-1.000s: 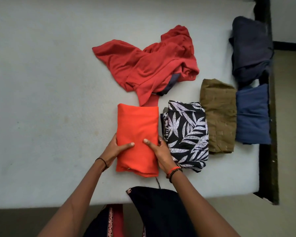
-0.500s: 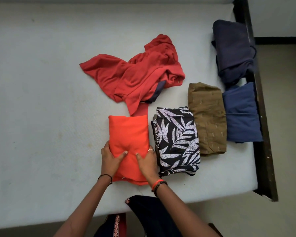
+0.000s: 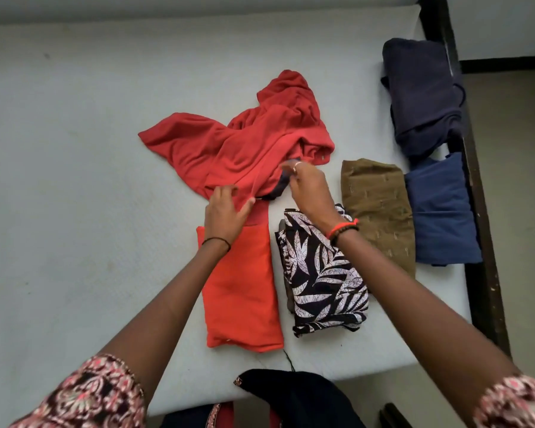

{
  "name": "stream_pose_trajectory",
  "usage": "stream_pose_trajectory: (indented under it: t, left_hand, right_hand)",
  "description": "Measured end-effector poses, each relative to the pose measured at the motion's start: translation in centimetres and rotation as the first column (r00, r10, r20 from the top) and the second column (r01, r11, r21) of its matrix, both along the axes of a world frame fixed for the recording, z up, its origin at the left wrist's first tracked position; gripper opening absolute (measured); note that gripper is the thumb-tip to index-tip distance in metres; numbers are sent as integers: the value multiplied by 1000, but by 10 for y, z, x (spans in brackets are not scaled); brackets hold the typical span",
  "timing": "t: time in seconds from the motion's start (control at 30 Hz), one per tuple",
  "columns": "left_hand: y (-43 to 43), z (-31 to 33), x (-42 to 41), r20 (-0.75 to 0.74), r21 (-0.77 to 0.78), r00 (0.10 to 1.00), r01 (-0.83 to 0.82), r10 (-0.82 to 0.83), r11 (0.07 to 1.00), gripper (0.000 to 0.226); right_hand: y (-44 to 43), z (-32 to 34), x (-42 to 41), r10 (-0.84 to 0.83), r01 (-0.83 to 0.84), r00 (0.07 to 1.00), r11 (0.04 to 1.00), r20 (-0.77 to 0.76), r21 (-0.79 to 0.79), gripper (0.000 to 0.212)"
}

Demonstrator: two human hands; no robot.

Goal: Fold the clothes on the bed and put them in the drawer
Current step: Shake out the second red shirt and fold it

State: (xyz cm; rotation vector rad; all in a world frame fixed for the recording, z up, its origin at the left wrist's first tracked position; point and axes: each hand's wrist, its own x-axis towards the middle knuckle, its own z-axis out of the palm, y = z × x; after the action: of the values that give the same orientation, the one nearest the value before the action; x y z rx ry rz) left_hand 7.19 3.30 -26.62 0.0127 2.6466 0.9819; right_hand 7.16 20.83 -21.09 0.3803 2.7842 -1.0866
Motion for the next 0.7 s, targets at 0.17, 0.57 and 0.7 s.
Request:
stream_pose_trajectory:
  t: [0.17, 0.57, 0.7]
  left_hand:
    - [25, -14, -27, 9, -333, 998, 59, -60, 941, 53]
    - [7, 59, -49, 30, 269, 971, -237, 238, 934, 9]
    - [7, 110, -70, 59, 383, 956, -286, 286, 878, 7]
  right_hand:
    - [29, -40, -63, 397, -433, 898, 726, 189, 534, 66]
    - [25, 1, -66, 388, -429, 903, 839, 185, 335, 33]
    - [25, 50, -65, 245, -254, 967, 940, 68, 229, 25]
